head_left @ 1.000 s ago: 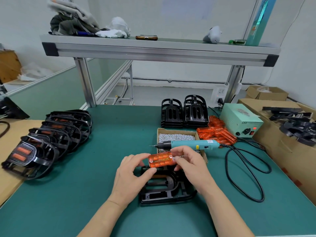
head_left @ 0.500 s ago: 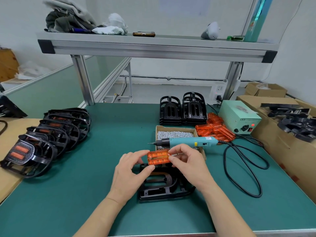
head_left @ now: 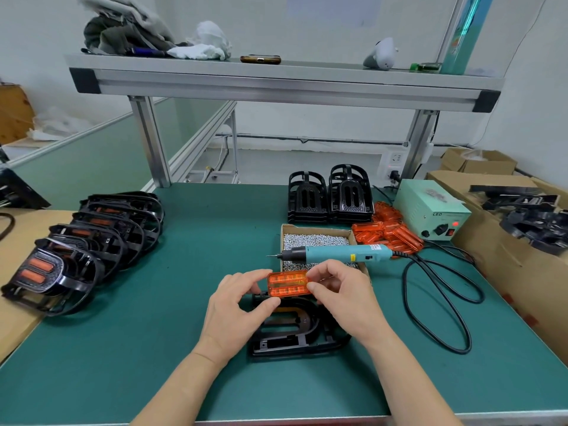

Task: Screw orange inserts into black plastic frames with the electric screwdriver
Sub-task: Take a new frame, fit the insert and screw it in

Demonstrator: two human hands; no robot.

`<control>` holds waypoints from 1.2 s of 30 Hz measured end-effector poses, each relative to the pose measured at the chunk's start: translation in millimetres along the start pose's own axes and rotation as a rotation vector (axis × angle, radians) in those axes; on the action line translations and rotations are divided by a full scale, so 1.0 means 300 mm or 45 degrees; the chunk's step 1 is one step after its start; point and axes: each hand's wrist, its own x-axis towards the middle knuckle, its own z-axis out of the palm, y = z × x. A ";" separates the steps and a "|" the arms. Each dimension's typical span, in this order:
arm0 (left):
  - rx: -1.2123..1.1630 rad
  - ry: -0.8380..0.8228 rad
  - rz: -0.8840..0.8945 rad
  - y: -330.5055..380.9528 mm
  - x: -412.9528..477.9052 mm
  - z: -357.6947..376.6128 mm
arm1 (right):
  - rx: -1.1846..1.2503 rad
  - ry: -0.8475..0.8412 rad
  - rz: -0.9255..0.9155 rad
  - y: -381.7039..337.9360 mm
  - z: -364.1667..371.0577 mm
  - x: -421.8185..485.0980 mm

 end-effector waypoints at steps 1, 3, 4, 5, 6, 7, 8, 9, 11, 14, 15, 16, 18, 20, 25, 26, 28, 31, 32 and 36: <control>0.001 -0.002 -0.002 0.001 0.000 0.000 | 0.003 -0.003 -0.002 -0.001 -0.002 -0.004; 0.000 -0.008 -0.004 0.004 0.000 -0.001 | 0.038 0.001 -0.002 -0.007 -0.004 -0.011; -0.001 -0.012 -0.002 0.005 0.000 0.000 | 0.060 0.005 0.000 -0.009 -0.004 -0.014; -0.003 -0.016 -0.001 0.006 0.000 0.000 | 0.076 0.008 0.002 -0.011 -0.005 -0.017; -0.006 -0.020 0.000 0.008 0.000 0.000 | 0.085 0.013 0.004 -0.013 -0.005 -0.020; -0.007 -0.022 -0.001 0.009 0.000 -0.001 | 0.090 0.018 0.006 -0.014 -0.006 -0.023; -0.006 -0.022 0.000 0.009 -0.001 -0.001 | 0.094 0.023 0.011 -0.014 -0.007 -0.024; -0.003 -0.020 0.000 0.009 -0.001 -0.001 | 0.098 0.024 0.016 -0.014 -0.009 -0.026; -0.004 -0.016 0.002 0.010 -0.003 0.000 | 0.109 0.017 0.029 -0.013 -0.012 -0.029; -0.010 -0.011 0.008 0.011 -0.003 0.000 | 0.115 0.001 0.046 -0.012 -0.012 -0.032; -0.012 -0.013 0.009 0.010 -0.002 0.000 | 0.107 -0.001 0.047 -0.012 -0.013 -0.033; -0.017 -0.018 0.010 0.009 -0.002 0.000 | 0.098 -0.004 0.047 -0.011 -0.012 -0.034; -0.027 -0.032 0.008 0.009 -0.002 -0.001 | 0.083 -0.008 0.049 -0.011 -0.012 -0.037; -0.026 -0.039 0.008 0.007 0.000 0.000 | 0.068 -0.005 0.050 -0.011 -0.011 -0.039; -0.027 -0.051 0.010 0.004 0.001 0.001 | 0.061 0.002 0.041 -0.013 -0.012 -0.041; -0.029 -0.051 0.011 0.004 0.001 0.001 | 0.056 0.002 0.039 -0.013 -0.012 -0.041; -0.033 -0.047 0.014 0.006 0.001 0.000 | 0.053 0.004 0.031 -0.014 -0.011 -0.040; -0.036 -0.046 0.003 0.011 0.001 0.000 | 0.054 -0.008 0.021 -0.016 -0.011 -0.039; -0.039 -0.046 -0.002 0.012 0.001 -0.001 | 0.048 -0.011 0.021 -0.017 -0.011 -0.038; -0.040 -0.052 -0.023 0.016 0.000 -0.002 | -0.047 0.019 0.006 -0.018 -0.003 -0.028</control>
